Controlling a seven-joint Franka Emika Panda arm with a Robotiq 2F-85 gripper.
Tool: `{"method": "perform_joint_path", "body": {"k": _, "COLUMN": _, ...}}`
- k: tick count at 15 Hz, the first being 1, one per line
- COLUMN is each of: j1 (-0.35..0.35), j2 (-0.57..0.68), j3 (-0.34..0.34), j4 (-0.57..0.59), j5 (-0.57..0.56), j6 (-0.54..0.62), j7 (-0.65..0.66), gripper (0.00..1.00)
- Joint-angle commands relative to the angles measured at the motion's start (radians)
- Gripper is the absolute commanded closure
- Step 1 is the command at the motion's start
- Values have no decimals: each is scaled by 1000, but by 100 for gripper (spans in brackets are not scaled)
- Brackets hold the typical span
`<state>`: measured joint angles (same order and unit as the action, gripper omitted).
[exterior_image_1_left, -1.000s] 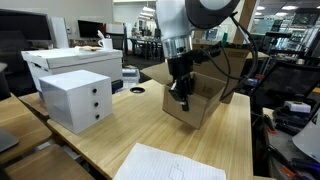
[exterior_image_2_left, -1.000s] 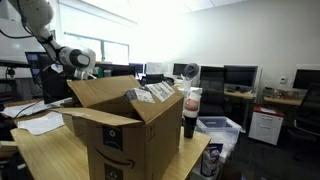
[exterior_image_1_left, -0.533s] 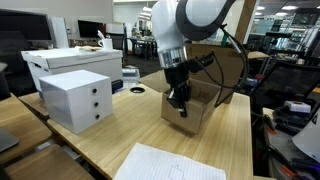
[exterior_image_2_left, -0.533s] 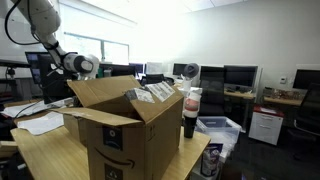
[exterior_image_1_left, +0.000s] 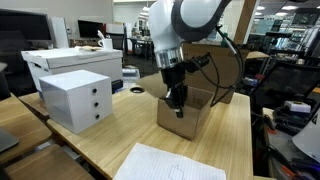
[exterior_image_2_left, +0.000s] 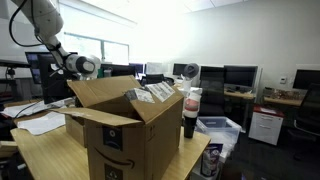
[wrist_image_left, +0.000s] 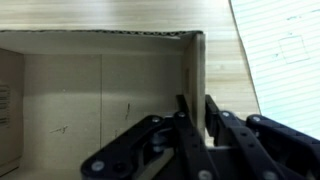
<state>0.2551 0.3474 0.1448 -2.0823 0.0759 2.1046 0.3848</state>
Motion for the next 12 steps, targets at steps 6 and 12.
{"method": "perform_joint_path", "body": {"k": 6, "j1": -18, "j2": -49, "j3": 11, "j4": 28, "j5": 21, "j6": -80, "j7": -79, "gripper": 16}}
{"method": "perform_joint_path", "body": {"k": 12, "j1": -39, "j2": -160, "j3": 21, "j4": 70, "j5": 29, "j6": -216, "j7": -257, "gripper": 0}}
